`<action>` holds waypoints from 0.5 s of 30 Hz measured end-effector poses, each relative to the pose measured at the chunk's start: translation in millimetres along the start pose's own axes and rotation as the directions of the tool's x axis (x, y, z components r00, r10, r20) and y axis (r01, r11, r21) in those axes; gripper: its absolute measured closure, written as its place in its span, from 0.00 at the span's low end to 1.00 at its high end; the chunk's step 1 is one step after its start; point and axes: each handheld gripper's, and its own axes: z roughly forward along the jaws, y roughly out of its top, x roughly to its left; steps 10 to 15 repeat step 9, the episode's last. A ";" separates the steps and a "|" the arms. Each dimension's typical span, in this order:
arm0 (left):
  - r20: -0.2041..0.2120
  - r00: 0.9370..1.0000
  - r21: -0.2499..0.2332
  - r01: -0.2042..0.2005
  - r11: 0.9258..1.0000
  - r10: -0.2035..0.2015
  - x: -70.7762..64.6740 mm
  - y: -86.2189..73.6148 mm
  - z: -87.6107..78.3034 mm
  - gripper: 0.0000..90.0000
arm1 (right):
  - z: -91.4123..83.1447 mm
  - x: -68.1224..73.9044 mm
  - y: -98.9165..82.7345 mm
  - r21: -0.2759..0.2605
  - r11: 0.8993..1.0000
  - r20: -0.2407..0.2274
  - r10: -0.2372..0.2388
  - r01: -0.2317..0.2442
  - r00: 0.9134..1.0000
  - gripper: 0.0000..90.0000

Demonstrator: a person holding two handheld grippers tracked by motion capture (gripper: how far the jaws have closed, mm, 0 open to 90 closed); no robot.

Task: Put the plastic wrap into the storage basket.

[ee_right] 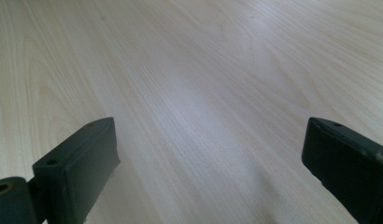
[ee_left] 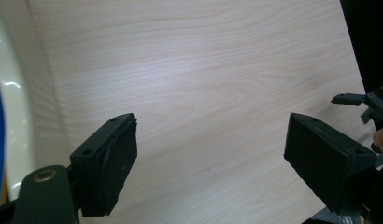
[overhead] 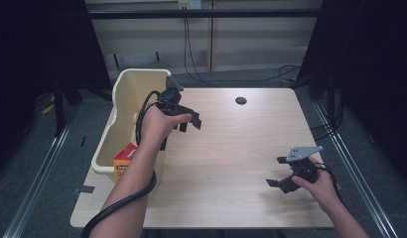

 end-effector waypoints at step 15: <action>0.025 1.000 0.006 -0.012 1.000 0.012 -3.7 -3.5 13.0 0.19 | 1.6 -0.5 -0.4 0.008 1.000 0.002 0.005 -0.005 1.000 0.04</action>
